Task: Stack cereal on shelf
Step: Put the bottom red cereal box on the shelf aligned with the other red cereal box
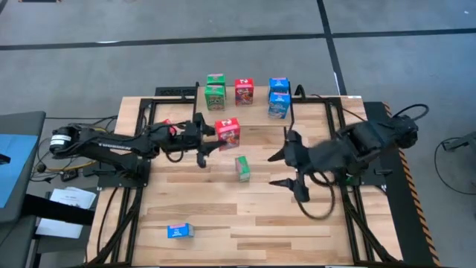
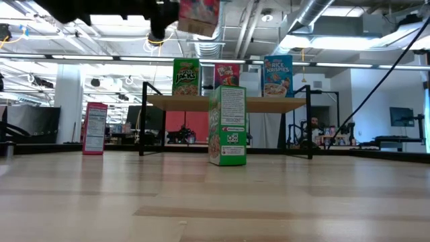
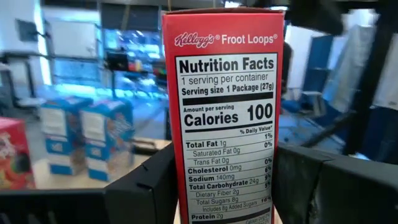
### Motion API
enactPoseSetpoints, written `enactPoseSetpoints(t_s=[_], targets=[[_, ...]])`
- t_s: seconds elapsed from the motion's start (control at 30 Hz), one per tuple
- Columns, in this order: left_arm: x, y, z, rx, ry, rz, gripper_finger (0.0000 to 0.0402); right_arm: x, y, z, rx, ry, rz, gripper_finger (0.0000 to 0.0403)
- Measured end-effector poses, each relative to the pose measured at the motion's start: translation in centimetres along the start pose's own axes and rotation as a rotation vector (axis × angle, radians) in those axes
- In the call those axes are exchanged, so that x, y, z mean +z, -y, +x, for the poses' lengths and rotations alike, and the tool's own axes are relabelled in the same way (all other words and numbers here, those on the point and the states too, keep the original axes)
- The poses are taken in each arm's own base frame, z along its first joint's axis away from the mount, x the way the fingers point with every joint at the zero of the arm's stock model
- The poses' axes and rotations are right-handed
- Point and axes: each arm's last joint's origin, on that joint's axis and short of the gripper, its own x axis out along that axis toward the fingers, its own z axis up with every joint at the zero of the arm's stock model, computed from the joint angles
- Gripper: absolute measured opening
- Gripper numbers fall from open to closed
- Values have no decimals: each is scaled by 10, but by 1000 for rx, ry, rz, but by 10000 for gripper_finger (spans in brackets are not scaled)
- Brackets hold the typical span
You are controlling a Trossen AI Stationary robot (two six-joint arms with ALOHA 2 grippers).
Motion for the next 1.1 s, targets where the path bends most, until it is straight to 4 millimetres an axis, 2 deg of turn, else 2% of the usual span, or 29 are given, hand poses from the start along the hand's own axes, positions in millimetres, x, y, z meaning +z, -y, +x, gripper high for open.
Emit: enactPoseSetpoints(t_s=[0.2, 0.43, 0.87, 1.1], targets=[[-19, -19, 16, 65, 22, 21, 181, -12, -24, -7, -217, 55, 1, 340], [-41, -35, 30, 92, 73, 26, 181, -26, -37, -9, -385, 79, 39, 340], [-61, -67, 59, 167, 48, 26, 181, -34, -43, 7, -422, 35, 61, 340], [-64, -76, 59, 252, 5, 100, 181, -35, -44, 7, -420, 26, 55, 340]])
